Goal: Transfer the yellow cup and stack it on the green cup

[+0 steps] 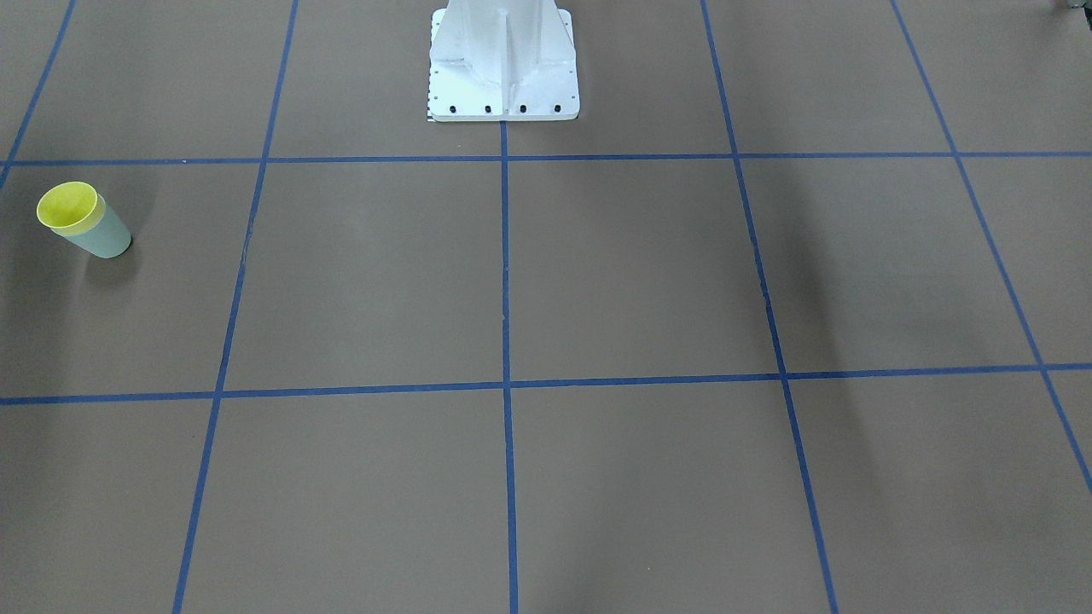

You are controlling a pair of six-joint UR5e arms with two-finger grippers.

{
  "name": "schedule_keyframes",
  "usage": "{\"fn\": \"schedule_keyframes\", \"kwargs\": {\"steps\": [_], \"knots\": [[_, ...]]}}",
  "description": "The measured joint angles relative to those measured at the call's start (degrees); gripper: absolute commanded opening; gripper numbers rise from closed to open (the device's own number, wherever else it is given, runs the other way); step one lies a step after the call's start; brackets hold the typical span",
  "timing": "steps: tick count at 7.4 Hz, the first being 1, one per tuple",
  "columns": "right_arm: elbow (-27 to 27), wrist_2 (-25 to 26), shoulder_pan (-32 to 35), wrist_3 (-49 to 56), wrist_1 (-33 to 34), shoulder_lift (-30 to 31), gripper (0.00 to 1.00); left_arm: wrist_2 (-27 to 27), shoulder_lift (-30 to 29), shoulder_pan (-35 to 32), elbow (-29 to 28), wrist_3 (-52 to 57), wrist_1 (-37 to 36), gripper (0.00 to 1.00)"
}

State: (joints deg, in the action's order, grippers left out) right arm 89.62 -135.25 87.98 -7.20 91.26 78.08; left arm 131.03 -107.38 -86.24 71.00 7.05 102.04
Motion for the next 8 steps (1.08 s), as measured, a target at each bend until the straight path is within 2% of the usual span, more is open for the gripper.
{"fn": "schedule_keyframes", "kwargs": {"steps": [1, 2, 4, 6, 8], "knots": [[0.1, 0.3, 0.0, 1.8, 1.9, 0.0, 1.0, 3.1, 3.0, -0.8, 5.2, 3.6, -6.3, 1.0], [0.5, 0.6, 0.0, 2.6, 3.2, 0.4, 1.0, 5.1, 7.8, -1.2, 11.4, 4.7, -9.2, 1.0], [3.9, 1.3, 0.1, 2.7, 4.0, 3.6, 1.0, 6.5, 15.5, -1.2, 19.3, 4.3, -10.6, 1.0], [7.9, 2.6, 0.0, 2.3, 4.0, 8.5, 1.0, 6.7, 18.0, -1.2, 21.2, 3.6, -10.6, 1.0], [8.4, 2.8, -0.1, 2.3, 3.8, 10.1, 1.0, 7.1, 18.6, -1.3, 21.8, 3.4, -11.0, 1.0]]}}
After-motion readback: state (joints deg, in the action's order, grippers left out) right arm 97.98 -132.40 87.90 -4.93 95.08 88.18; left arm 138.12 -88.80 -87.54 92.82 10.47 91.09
